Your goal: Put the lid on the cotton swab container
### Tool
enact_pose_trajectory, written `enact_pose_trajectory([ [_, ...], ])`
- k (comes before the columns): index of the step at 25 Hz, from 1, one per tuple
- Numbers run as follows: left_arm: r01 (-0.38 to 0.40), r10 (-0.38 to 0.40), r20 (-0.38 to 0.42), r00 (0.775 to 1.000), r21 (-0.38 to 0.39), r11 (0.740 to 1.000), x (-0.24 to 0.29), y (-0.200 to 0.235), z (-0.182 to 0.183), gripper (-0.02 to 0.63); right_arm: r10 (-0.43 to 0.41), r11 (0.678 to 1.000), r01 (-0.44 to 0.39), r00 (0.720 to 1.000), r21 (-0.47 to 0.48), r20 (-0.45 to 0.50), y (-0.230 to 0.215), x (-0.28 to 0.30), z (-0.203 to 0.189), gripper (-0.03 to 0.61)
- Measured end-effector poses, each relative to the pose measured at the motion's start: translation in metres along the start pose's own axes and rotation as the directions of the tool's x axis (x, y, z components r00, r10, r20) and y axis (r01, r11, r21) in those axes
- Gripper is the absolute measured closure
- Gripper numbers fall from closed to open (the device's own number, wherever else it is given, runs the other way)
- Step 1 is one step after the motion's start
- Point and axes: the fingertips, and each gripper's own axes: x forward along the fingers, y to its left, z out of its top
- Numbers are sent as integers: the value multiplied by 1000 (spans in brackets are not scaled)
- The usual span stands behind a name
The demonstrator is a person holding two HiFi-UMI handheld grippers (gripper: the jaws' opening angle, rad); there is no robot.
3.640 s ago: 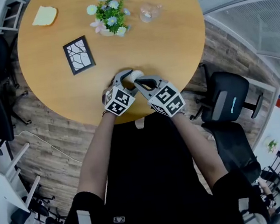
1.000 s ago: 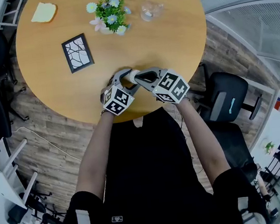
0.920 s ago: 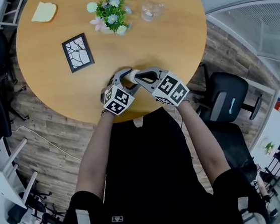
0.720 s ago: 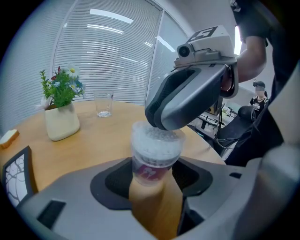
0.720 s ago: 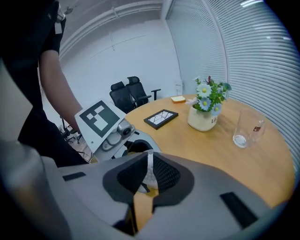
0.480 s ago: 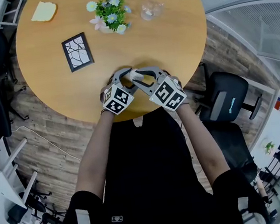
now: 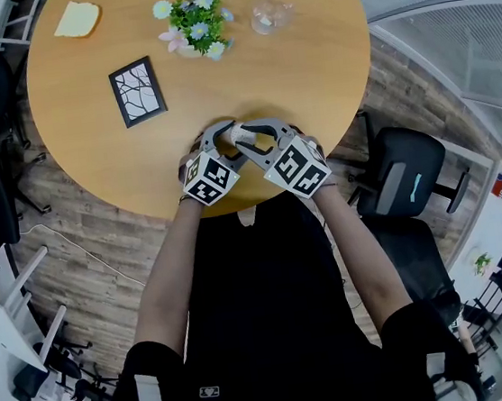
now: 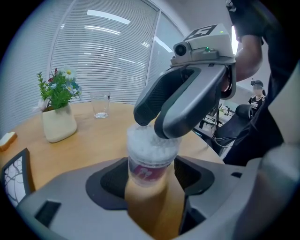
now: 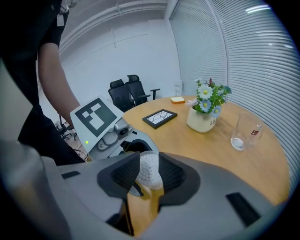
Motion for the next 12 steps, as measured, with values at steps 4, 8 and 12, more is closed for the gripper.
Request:
enact_pose_trajectory([
  [4,-1,1,0,1000,-6,1000,0,0,0,313,-13,998,11,999,-55,-37,1,-1,-3,460],
  [8,4,-4,5,1000,-7,1000,0,-1,1,302,-23,995,19,999,-93,-48,2,1,-4,460],
  [12,4,-4,-6,1000,8,1000,1,-2,0,301,-31,994,26,998,-105,-51,3,2,-4,460],
])
